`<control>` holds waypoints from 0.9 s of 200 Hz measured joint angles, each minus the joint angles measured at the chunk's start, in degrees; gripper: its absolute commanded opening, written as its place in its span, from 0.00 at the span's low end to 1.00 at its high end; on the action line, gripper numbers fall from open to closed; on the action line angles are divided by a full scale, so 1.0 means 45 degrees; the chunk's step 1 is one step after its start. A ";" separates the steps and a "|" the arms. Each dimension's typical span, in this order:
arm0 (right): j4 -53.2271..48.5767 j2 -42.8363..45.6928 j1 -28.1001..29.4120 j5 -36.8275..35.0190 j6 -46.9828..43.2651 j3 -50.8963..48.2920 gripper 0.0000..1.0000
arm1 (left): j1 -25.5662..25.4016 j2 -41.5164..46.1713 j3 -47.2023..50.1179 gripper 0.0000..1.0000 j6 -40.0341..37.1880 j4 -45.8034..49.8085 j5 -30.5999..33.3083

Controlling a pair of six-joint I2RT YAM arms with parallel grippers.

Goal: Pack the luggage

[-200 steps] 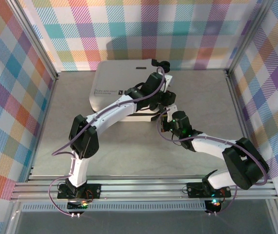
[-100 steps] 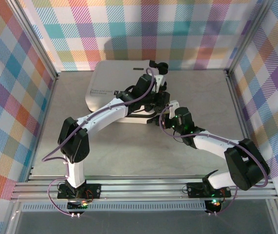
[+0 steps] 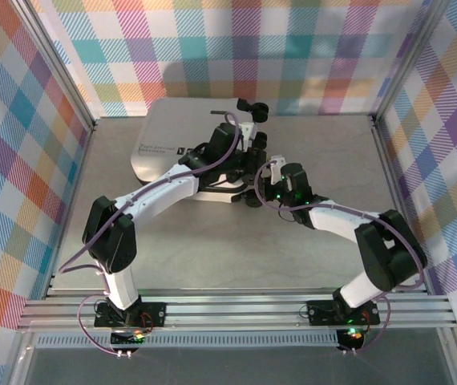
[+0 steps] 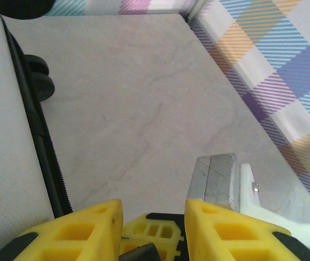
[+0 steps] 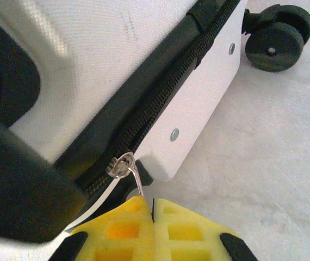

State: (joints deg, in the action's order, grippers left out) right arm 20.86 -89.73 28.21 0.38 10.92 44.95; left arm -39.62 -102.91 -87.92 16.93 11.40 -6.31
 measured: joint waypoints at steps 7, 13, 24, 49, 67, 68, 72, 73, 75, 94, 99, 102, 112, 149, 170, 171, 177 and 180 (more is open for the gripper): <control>0.0010 -0.0253 -0.0005 0.0131 -0.0024 0.0223 0.00 | 0.0097 0.0068 0.0083 0.35 0.0034 0.0000 0.0092; 0.0015 -0.0476 -0.0010 0.0214 -0.0039 0.0442 0.00 | 0.0170 0.0136 0.0155 0.35 0.0049 0.0010 0.0136; 0.0010 -0.0855 -0.0087 0.0277 0.0010 0.0942 0.00 | 0.0262 0.0282 0.0355 0.35 -0.0005 0.0019 0.0146; -0.0102 -0.1588 -0.0515 0.0495 0.0112 0.1865 0.00 | 0.0287 0.0578 0.0714 0.35 -0.0015 -0.0121 0.0126; -0.0214 -0.1880 -0.0729 0.0709 0.0165 0.2268 0.00 | 0.0287 0.0699 0.0937 0.34 -0.0015 -0.0330 0.0083; -0.0233 -0.1894 -0.0743 0.0714 0.0165 0.2293 0.00 | 0.0287 0.0699 0.0942 0.34 -0.0010 -0.0340 0.0078; -0.0267 -0.1943 -0.0767 0.0724 0.0175 0.2370 0.00 | 0.0287 0.0714 0.0991 0.34 -0.0010 -0.0389 0.0078; -0.0277 -0.1953 -0.0772 0.0724 0.0175 0.2380 0.00 | 0.0287 0.0724 0.1005 0.34 -0.0010 -0.0403 0.0078; -0.0287 -0.1967 -0.0782 0.0724 0.0189 0.2424 0.00 | 0.0287 0.0724 0.1015 0.34 -0.0015 -0.0423 0.0078; -0.0379 -0.2016 -0.0835 0.0743 0.0204 0.2560 0.00 | 0.0287 0.0831 0.1253 0.34 -0.0015 -0.0622 0.0083; -0.0379 -0.2011 -0.0840 0.0753 0.0209 0.2555 0.00 | 0.0287 0.0884 0.1326 0.34 -0.0015 -0.0646 0.0087; -0.0379 -0.2011 -0.0840 0.0758 0.0214 0.2545 0.00 | 0.0287 0.0908 0.1365 0.33 -0.0015 -0.0670 0.0087; -0.0330 -0.1933 -0.0840 0.0806 0.0248 0.2433 0.00 | 0.0287 0.1025 0.1520 0.33 -0.0015 -0.0685 0.0097; 0.0214 -0.0865 -0.0840 0.1064 0.0437 0.1205 0.00 | 0.0238 0.1758 0.2234 0.33 0.0039 -0.0549 -0.0063; 0.0452 -0.0063 -0.0840 0.1413 0.0549 0.0301 0.00 | 0.0175 0.2375 0.2744 0.33 0.0112 -0.0267 -0.0321; 0.0457 -0.0029 -0.0840 0.1418 0.0559 0.0267 0.00 | 0.0170 0.2399 0.2764 0.33 0.0117 -0.0257 -0.0325; 0.0520 0.0194 -0.0835 0.1486 0.0627 0.0000 0.00 | 0.0165 0.2584 0.2919 0.33 0.0155 -0.0189 -0.0393; 0.0563 0.0335 -0.0826 0.1501 0.0661 -0.0165 0.00 | 0.0155 0.2701 0.3021 0.33 0.0209 -0.0155 -0.0418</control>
State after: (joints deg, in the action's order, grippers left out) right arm 23.40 -88.23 24.49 7.14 13.89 44.21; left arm -38.92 -90.76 -74.32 17.87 10.70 -8.19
